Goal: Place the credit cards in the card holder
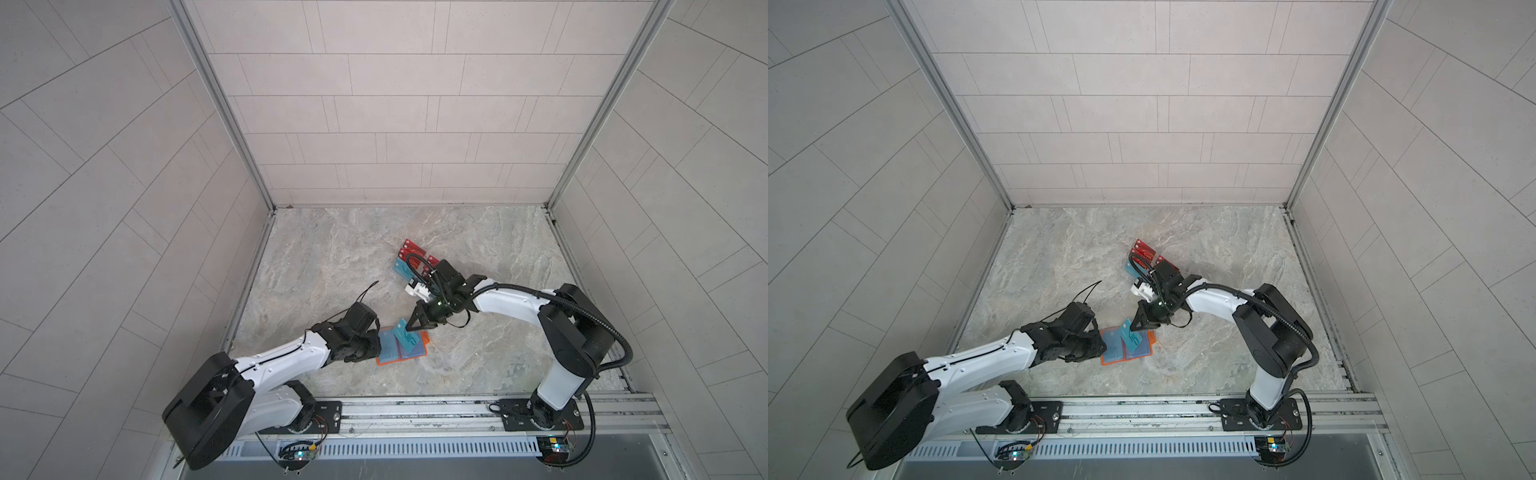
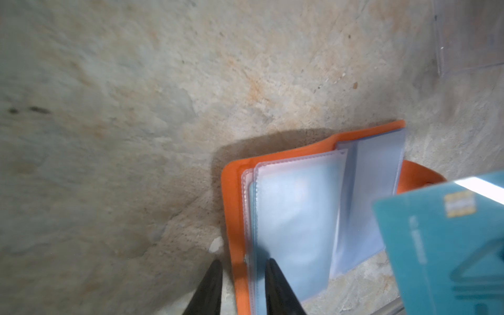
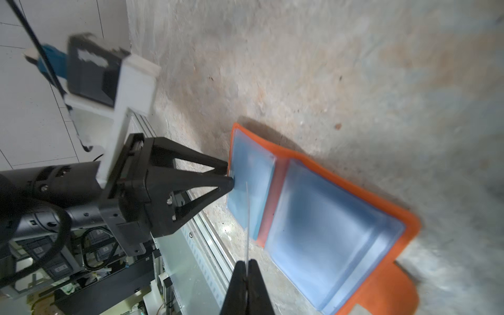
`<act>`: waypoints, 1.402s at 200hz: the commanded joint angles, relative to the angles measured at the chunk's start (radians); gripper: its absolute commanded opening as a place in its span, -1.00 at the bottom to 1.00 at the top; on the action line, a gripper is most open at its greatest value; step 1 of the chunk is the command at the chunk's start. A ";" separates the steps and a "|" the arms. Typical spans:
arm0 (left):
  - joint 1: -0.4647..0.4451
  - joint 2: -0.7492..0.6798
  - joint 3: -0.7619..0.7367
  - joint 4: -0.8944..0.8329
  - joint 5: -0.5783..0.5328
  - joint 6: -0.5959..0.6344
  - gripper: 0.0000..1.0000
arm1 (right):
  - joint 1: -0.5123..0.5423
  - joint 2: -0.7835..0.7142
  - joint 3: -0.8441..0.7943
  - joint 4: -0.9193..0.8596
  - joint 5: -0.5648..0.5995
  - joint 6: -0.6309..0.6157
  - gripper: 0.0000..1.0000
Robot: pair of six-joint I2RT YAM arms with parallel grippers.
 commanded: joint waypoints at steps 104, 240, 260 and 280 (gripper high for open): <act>-0.004 0.004 0.006 -0.021 -0.018 0.011 -0.50 | 0.003 -0.026 -0.107 0.136 0.001 0.056 -1.00; -0.004 0.000 -0.007 -0.018 -0.016 0.006 -0.46 | -0.002 0.039 -0.112 0.173 -0.007 0.044 -1.00; -0.004 0.003 -0.006 -0.018 -0.016 0.007 -0.46 | -0.002 0.056 -0.113 0.172 -0.008 0.035 -1.00; -0.003 0.001 -0.012 -0.017 -0.015 0.006 -0.46 | -0.002 0.066 -0.115 0.170 -0.008 0.028 -1.00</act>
